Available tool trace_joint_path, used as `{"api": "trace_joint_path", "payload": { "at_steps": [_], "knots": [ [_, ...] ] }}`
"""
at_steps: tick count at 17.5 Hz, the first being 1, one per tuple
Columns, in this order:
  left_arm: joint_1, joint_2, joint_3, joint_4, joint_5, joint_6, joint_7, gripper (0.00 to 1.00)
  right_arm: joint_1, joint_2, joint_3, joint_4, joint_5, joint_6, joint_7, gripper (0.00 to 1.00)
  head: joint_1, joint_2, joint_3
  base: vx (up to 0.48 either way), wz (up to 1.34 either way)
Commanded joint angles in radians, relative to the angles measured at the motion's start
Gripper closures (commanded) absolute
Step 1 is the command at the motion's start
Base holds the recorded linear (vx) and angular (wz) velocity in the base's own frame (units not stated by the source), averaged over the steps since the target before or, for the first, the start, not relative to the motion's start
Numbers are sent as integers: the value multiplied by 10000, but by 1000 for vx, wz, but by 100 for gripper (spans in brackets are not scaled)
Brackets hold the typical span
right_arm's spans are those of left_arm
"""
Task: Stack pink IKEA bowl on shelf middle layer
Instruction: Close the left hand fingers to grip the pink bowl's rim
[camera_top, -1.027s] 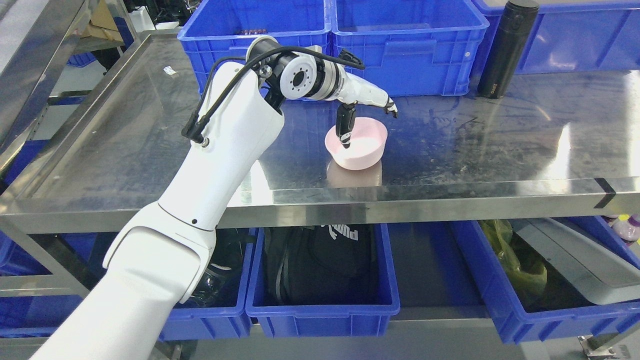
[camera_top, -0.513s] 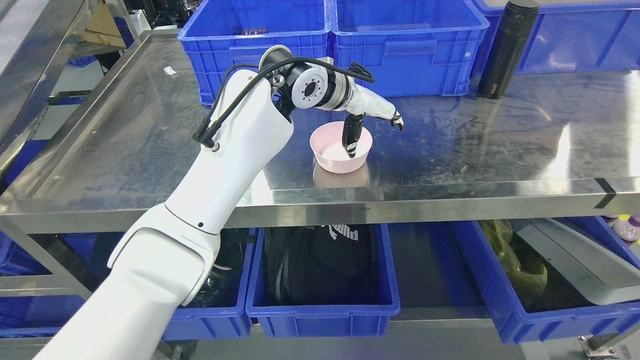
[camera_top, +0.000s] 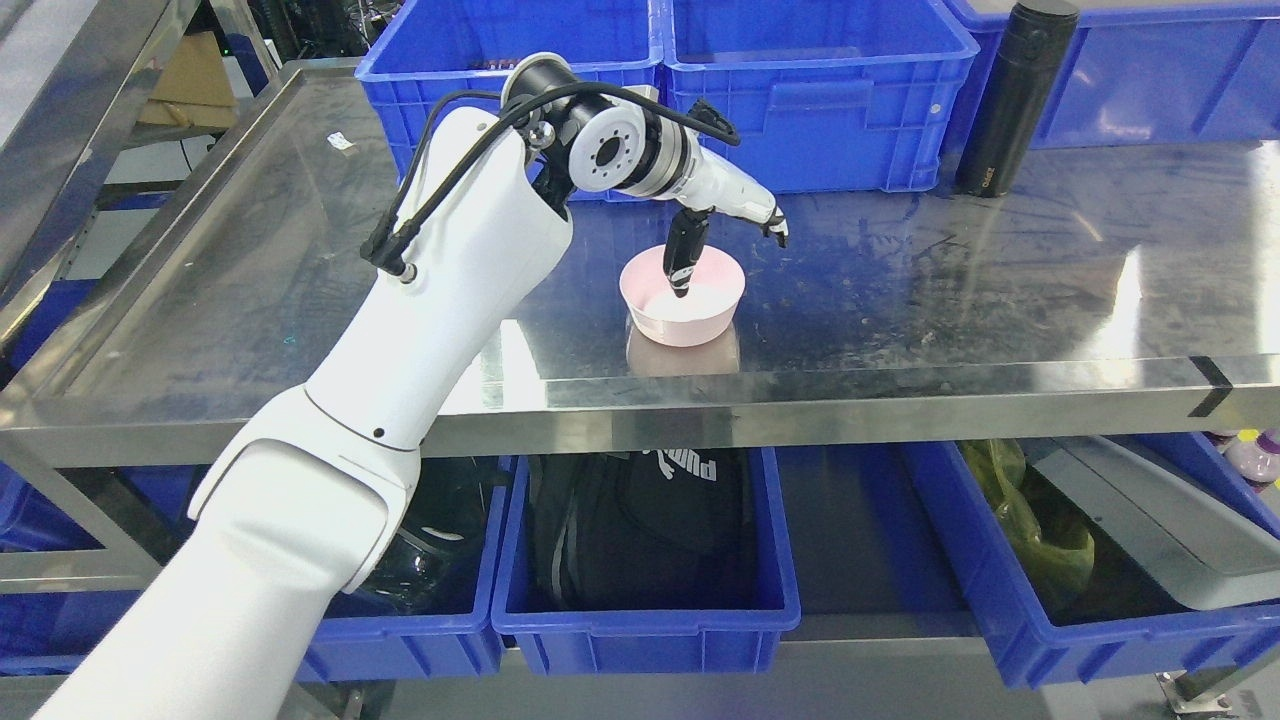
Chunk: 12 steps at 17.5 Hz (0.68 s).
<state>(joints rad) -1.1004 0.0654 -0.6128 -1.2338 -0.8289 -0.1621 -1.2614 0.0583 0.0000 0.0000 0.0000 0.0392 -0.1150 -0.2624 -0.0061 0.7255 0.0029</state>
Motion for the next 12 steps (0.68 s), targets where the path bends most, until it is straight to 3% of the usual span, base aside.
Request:
{"api": "trace_joint_path", "payload": {
  "at_steps": [1, 12],
  "knots": [
    [342, 1309, -314, -1191, 21, 41, -225, 9, 0, -175, 46, -175, 7, -1, 1, 0, 0, 0, 0, 0, 0],
    [847, 1386, -514, -1269, 21, 41, -517, 9, 0, -175, 46, -175, 7, -1, 1, 0, 0, 0, 0, 0, 0]
  ]
}}
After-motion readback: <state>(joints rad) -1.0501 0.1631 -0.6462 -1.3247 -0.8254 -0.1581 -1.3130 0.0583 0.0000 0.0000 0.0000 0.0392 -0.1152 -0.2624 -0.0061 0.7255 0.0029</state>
